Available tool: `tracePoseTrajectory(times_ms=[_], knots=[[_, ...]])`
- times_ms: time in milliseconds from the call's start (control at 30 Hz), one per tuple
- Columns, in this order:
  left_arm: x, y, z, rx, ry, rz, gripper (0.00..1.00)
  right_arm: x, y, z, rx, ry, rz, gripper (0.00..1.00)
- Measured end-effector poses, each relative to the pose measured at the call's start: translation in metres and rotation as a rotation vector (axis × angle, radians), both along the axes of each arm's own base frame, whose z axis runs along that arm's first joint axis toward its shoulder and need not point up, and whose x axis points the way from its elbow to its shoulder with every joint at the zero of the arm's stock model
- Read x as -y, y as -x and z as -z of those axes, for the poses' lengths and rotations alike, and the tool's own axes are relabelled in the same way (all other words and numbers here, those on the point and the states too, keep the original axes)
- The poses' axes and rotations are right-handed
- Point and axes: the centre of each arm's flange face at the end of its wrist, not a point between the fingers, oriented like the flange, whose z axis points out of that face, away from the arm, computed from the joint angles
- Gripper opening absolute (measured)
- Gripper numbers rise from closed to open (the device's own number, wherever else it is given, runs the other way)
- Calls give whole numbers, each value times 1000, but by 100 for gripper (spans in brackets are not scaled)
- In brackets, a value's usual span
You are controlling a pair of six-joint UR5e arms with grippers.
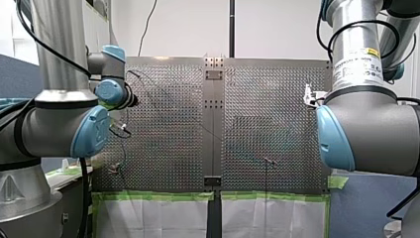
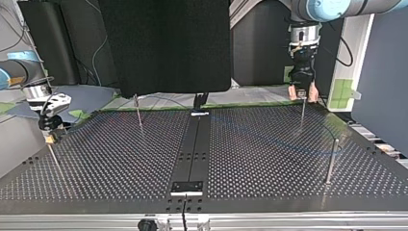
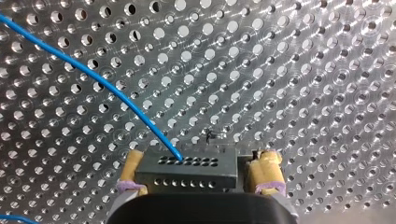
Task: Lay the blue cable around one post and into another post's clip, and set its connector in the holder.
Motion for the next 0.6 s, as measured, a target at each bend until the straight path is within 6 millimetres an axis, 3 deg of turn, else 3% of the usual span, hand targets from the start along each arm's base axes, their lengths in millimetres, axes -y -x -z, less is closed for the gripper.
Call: tracePoseTrajectory(times_ms=[200, 600], knots=[[13, 12, 32, -51, -54, 4, 100, 0, 0, 0, 0, 0, 0, 100], [42, 4, 53, -43, -168, 9, 100, 0, 0, 0, 0, 0, 0, 100]])
